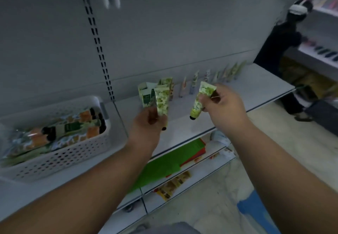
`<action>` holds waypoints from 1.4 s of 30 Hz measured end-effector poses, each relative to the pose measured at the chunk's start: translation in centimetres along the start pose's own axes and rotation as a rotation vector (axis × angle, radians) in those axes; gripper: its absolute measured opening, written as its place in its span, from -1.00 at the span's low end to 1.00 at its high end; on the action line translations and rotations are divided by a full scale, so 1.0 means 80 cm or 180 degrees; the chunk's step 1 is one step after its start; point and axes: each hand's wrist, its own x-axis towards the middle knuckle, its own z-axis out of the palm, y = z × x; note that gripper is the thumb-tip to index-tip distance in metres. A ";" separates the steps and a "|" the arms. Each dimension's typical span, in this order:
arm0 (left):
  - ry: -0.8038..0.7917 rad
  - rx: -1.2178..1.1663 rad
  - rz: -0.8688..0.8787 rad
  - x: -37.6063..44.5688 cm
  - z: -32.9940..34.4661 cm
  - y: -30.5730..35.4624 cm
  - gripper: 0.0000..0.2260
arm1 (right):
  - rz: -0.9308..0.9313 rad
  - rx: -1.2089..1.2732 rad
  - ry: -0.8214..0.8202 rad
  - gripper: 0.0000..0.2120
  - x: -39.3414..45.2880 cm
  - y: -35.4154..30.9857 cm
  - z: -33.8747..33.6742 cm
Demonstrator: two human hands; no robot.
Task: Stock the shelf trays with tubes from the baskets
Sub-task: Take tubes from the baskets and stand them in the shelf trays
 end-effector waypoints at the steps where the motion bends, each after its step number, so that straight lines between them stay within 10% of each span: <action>1: 0.0127 0.0170 0.0017 0.011 0.008 0.002 -0.94 | -0.0146 -0.0139 -0.0062 -0.82 0.018 0.003 -0.001; 16: 0.1678 0.0905 -0.0079 0.059 0.085 -0.009 -0.92 | -0.2049 -0.0676 -0.1352 -0.84 0.194 0.053 0.086; 24: 0.1740 0.1183 0.0175 0.068 0.097 -0.020 -0.76 | -0.2571 -0.0640 -0.1242 -0.75 0.192 0.062 0.097; 30: 0.1389 0.1286 0.0539 0.083 0.096 -0.034 -0.96 | -0.2381 -0.0008 -0.2139 -0.83 0.169 0.040 0.075; 42: 0.1567 0.3253 0.0613 0.072 0.076 -0.089 -0.75 | -0.2625 -0.0876 -0.1828 -0.87 0.183 0.032 0.093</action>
